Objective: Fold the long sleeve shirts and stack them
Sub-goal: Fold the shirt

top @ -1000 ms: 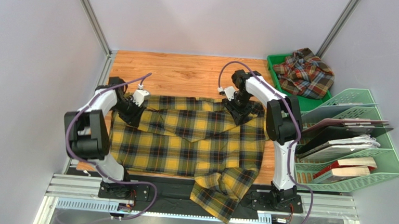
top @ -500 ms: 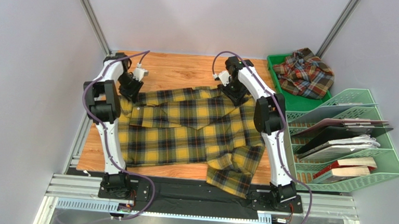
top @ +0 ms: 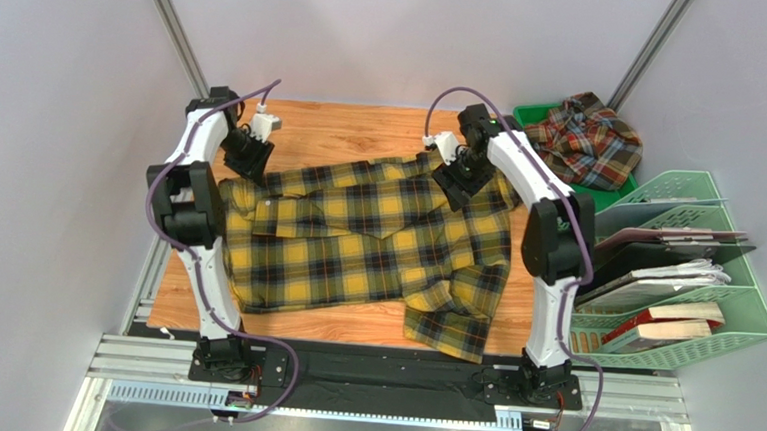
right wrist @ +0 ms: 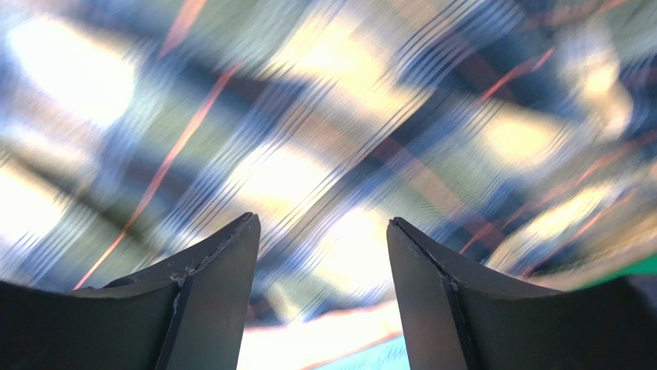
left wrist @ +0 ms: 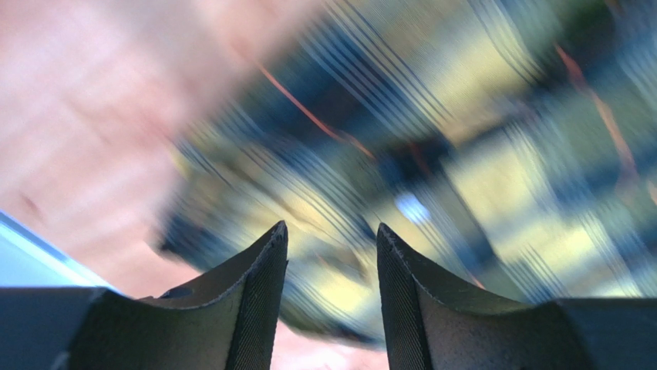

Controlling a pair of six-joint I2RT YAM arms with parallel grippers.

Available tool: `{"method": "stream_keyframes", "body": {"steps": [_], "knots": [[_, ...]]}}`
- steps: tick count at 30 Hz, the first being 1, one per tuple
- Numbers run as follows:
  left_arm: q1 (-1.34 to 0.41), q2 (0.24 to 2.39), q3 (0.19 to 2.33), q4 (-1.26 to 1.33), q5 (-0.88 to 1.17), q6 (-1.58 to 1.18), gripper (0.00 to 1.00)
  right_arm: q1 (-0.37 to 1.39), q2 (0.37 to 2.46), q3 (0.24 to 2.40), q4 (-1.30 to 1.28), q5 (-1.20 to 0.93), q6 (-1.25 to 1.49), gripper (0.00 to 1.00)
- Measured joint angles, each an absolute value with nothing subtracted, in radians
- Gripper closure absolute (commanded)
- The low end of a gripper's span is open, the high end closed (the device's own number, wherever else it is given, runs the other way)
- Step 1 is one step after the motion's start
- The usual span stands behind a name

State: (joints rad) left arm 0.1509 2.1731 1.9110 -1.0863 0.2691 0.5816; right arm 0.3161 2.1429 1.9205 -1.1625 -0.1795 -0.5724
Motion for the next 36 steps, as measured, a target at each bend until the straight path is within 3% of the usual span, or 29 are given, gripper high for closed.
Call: {"method": "stream_keyframes", "body": {"steps": [5,12,16,22,28,31,36], "knots": [[0.137,1.924,1.636,-1.074,0.284,0.576,0.46,0.320,2.008,1.819,-1.178,-0.224,-0.569,0.41],[0.128,1.938,1.464,-1.058,0.252,0.554,0.45,0.295,2.191,1.832,-1.190,-0.221,-0.566,0.44],[0.128,2.067,1.518,-1.074,0.214,0.544,0.45,0.284,2.252,1.832,-1.213,-0.208,-0.566,0.44],[0.126,2.271,1.857,-1.173,0.153,0.525,0.47,0.283,2.301,1.908,-1.270,-0.225,-0.558,0.44],[0.126,2.444,2.181,-1.245,0.122,0.527,0.48,0.283,2.419,2.130,-1.344,-0.264,-0.526,0.45],[0.128,2.404,2.117,-1.225,0.157,0.530,0.41,0.283,2.387,2.105,-1.333,-0.330,-0.530,0.41],[0.133,2.161,1.836,-1.190,0.267,0.548,0.37,0.297,2.126,1.825,-1.326,-0.527,-0.532,0.37]]}}
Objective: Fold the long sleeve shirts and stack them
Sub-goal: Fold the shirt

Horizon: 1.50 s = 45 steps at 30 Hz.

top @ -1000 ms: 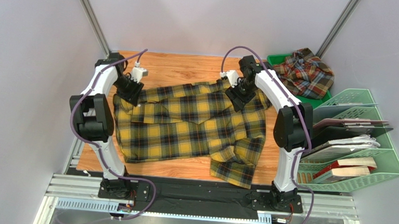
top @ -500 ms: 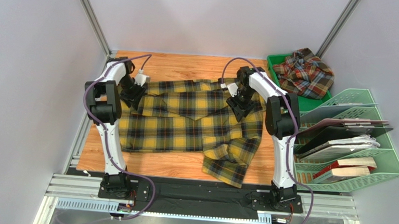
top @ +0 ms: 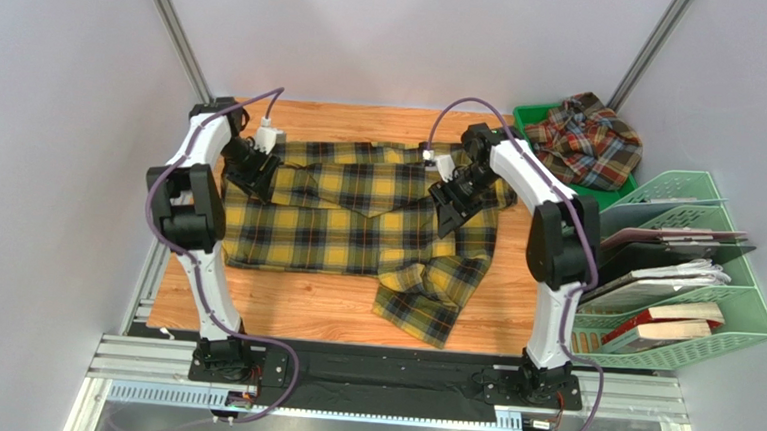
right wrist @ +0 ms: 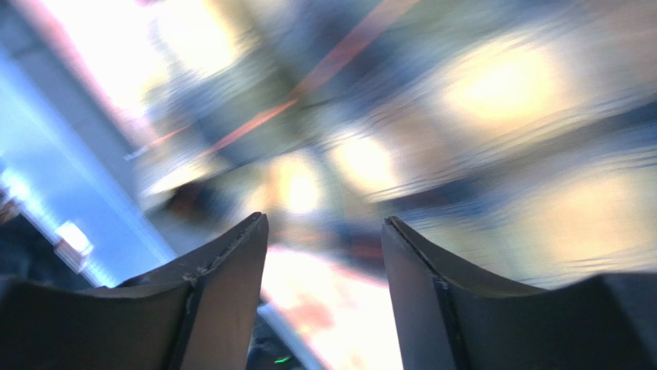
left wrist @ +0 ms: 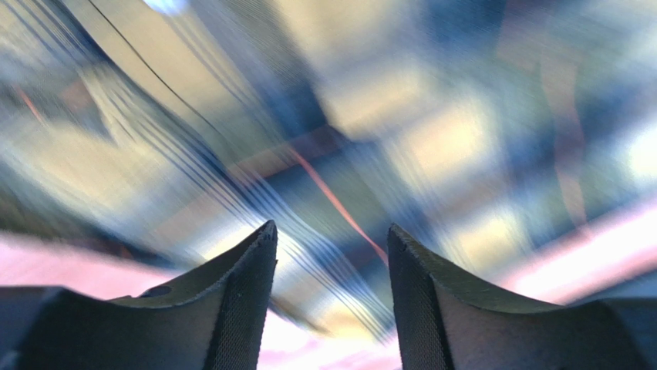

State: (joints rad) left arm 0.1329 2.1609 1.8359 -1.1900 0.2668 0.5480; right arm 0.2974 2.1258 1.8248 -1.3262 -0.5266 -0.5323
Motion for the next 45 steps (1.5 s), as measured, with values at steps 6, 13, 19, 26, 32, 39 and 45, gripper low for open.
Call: {"method": "stream_keyframes", "body": {"steps": [6,13,19,26,32,39,45], "knots": [[0.143,1.784,1.644,-1.149,0.429,0.582,0.36,0.477,1.856,1.528,-1.298,-0.661,-0.527,0.37],[0.146,1.549,1.558,-1.132,0.513,0.582,0.35,0.579,1.927,1.366,-1.205,-0.702,-0.467,0.86],[0.148,1.353,1.367,-1.084,0.519,0.581,0.32,0.670,1.794,1.264,-1.090,-0.679,-0.457,0.94],[0.161,1.146,1.198,-1.055,0.536,0.585,0.09,1.113,1.473,1.066,-0.953,-0.456,-0.538,0.48],[0.222,1.129,1.143,-1.039,0.609,0.580,0.01,1.149,1.465,0.943,-0.924,-0.269,-0.589,0.31],[0.226,1.053,1.078,-0.947,0.646,0.561,0.16,0.757,1.346,0.990,-0.974,-0.297,-0.623,0.41],[0.226,1.168,1.060,-1.017,0.652,0.757,0.20,0.511,1.424,0.999,-0.997,-0.290,-0.683,0.59]]}}
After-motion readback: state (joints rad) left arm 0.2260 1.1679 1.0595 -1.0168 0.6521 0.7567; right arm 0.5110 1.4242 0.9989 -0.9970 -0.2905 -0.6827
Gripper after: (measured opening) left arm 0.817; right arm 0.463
